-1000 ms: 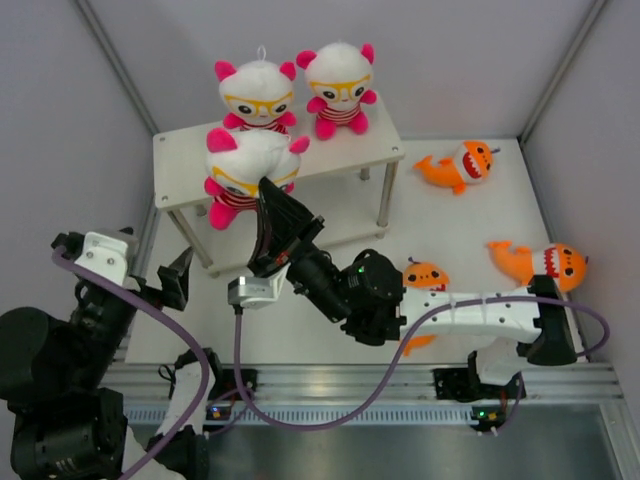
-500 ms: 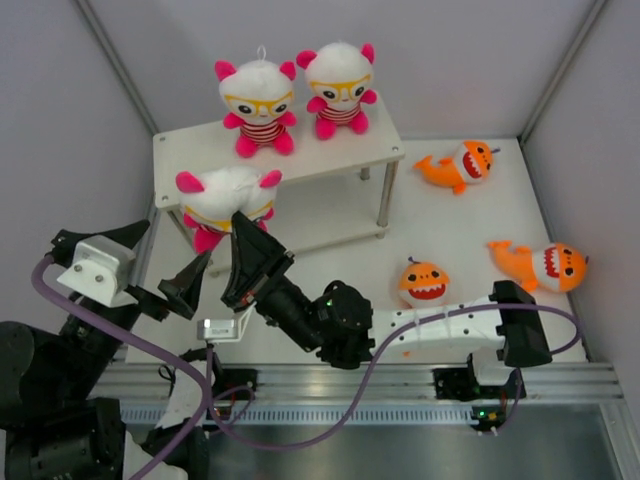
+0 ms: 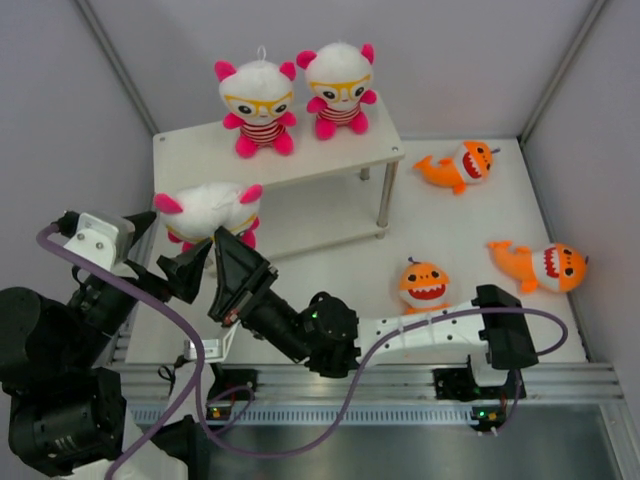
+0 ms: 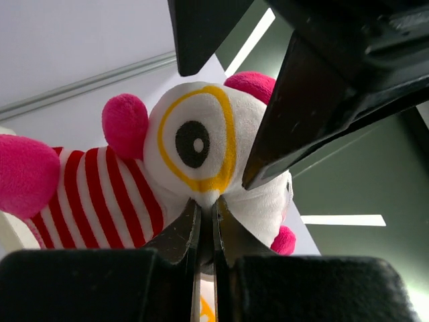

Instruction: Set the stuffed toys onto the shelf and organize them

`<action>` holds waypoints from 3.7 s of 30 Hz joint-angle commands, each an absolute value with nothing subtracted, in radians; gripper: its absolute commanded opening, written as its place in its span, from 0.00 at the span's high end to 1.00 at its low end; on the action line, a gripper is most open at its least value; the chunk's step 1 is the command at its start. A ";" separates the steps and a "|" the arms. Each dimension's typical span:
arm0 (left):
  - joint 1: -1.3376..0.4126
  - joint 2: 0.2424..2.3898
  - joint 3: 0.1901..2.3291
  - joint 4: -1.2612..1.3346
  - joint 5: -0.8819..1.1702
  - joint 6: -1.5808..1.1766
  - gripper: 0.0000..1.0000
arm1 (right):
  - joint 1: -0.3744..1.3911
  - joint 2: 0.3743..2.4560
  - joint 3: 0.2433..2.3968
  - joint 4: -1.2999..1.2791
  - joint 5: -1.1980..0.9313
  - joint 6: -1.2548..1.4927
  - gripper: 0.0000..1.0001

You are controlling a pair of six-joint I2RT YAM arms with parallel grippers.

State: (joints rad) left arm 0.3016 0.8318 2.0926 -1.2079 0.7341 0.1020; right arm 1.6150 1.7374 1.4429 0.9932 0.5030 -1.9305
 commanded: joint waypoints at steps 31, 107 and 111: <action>0.313 0.831 1.939 -1.005 0.417 -0.032 1.00 | 1.647 1.760 1.496 1.216 0.472 -1.956 0.27; 0.313 1.238 1.767 -0.531 0.569 -0.270 0.70 | 1.595 1.319 1.144 1.173 0.778 -1.534 0.25; 0.314 1.242 1.761 -0.528 0.561 -0.256 0.62 | 1.594 1.324 1.144 1.173 0.776 -1.537 0.25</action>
State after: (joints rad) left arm 0.3069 1.2480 1.7741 -0.5583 0.5747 -0.2829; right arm 1.6058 1.3205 1.1385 1.1408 0.7639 -1.5368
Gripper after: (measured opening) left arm 0.378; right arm 0.753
